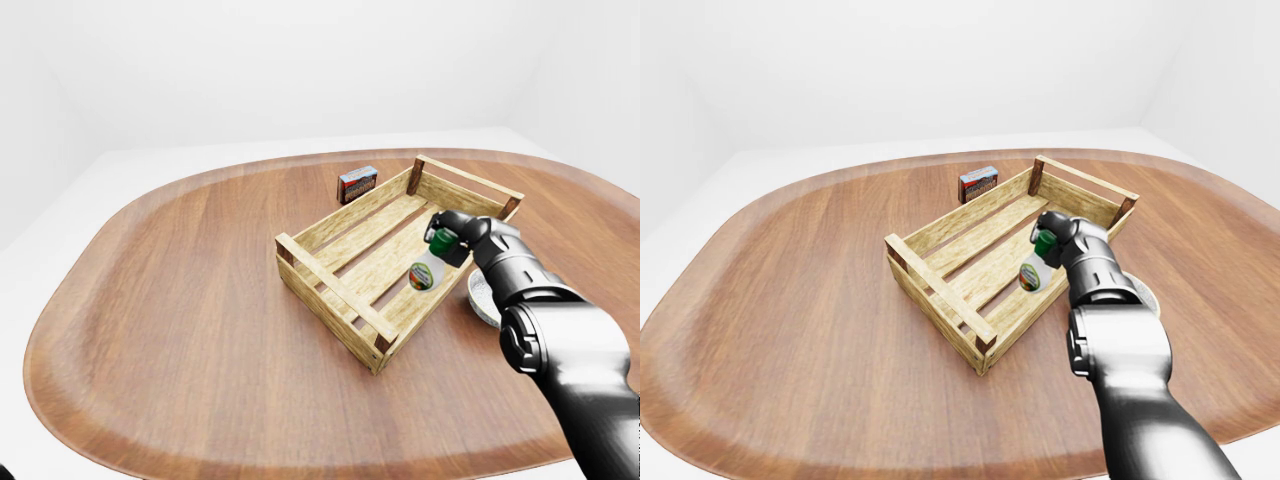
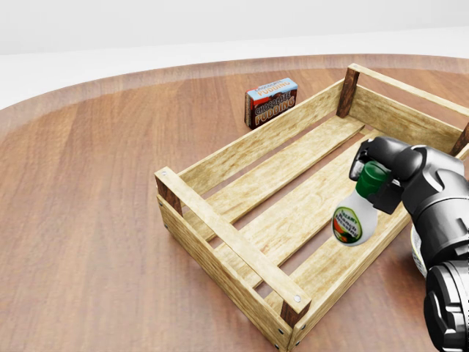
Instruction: Pick up the salad dressing and put it in the tray.
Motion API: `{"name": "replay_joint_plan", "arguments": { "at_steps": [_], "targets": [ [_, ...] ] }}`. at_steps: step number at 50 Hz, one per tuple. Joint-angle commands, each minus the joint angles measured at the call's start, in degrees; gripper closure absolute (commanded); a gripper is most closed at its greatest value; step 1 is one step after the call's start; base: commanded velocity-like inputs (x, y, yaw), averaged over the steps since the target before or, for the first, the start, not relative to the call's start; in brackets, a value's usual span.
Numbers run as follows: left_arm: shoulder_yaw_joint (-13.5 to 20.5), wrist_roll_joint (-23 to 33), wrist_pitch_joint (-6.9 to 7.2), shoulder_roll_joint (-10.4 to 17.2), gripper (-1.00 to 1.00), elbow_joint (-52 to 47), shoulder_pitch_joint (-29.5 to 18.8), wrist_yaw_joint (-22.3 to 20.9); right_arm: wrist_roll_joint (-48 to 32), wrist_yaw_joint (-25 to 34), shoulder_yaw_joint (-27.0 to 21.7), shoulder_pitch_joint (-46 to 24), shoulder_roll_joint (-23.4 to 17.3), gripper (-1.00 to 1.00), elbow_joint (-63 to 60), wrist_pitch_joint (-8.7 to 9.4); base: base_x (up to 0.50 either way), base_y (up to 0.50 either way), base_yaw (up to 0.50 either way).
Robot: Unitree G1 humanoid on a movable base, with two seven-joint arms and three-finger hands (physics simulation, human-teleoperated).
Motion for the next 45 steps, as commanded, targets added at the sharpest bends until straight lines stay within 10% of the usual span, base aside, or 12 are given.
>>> {"name": "replay_joint_plan", "arguments": {
  "at_steps": [1, 41, 42, 45],
  "targets": [
    [-0.4, 0.6, 0.00, -0.2, -1.00, 0.7, -0.2, -0.3, -2.0, -2.1, -0.9, 0.3, 1.8, 1.00, -0.4, 0.00, 0.00, 0.00, 0.00],
    [-0.6, 0.7, 0.00, -0.2, -1.00, 0.6, -0.4, 0.1, -2.5, -4.6, -1.0, 2.2, 2.7, 1.00, -0.2, 0.00, 0.00, 0.00, 0.00],
    [-0.6, 0.7, 0.00, -0.3, -1.00, 0.6, -0.4, 0.1, -3.5, -8.2, -0.4, 2.1, 2.5, -1.00, -0.2, 0.00, 0.00, 0.00, 0.00],
    [-0.5, 0.7, 0.00, -0.2, -1.00, 0.5, -0.3, 0.1, -3.0, -5.7, -0.8, 2.3, 2.6, -1.00, -0.2, 0.00, 0.00, 0.00, 0.00]
  ]
}}
